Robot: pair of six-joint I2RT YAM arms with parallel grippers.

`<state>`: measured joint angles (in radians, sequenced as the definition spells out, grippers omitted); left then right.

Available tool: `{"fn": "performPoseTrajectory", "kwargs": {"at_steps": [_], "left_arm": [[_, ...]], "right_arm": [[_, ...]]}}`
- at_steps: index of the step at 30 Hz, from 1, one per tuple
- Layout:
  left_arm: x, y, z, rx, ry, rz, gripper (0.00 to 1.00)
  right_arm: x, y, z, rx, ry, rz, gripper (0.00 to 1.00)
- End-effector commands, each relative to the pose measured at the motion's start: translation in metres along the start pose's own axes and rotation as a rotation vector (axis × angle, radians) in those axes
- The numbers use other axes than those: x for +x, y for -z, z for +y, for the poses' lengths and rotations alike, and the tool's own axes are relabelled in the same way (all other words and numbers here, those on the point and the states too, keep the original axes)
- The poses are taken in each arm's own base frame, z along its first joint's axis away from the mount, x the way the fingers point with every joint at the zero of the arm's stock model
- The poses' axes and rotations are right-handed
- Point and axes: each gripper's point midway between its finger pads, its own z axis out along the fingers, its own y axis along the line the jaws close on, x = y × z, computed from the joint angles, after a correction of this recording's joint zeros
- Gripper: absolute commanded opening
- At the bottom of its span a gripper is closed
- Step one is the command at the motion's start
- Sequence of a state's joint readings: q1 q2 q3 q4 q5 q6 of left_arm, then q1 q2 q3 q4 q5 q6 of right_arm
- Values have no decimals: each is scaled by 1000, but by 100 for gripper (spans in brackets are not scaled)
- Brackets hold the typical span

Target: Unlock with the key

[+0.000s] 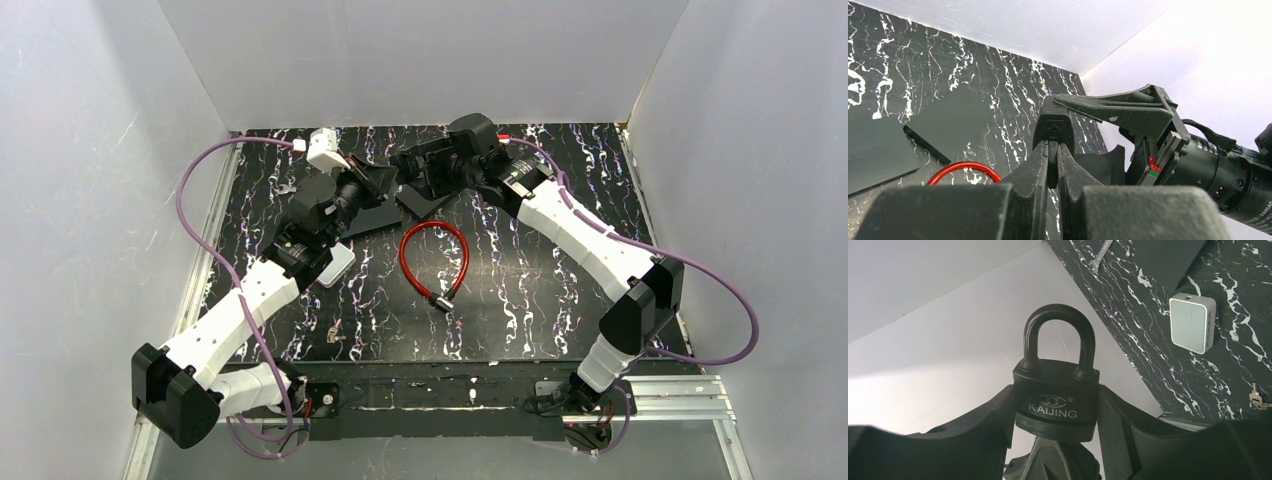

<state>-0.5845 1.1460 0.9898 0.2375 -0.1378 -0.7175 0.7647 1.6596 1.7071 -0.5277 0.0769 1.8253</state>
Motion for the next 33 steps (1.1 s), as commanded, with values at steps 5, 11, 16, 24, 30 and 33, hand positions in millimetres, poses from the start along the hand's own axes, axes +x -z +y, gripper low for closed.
{"fn": "performPoseTrajectory", "kwargs": {"at_steps": [5, 11, 16, 24, 30, 33], "left_arm": [[25, 7, -5, 99, -130, 98, 0], [38, 15, -20, 219, -213, 163, 0], [45, 22, -26, 302, -312, 192, 0], [51, 24, -22, 319, -381, 203, 0], [54, 25, -23, 354, -435, 213, 0], [54, 27, -22, 371, -487, 207, 0]], "right_arm": [[81, 57, 48, -155, -6, 317, 1], [90, 53, 43, -131, 33, 364, 1], [90, 53, 42, -114, 56, 359, 1], [94, 54, 42, -100, 68, 383, 1], [95, 56, 42, -94, 84, 385, 1], [96, 57, 41, -91, 97, 388, 1]]}}
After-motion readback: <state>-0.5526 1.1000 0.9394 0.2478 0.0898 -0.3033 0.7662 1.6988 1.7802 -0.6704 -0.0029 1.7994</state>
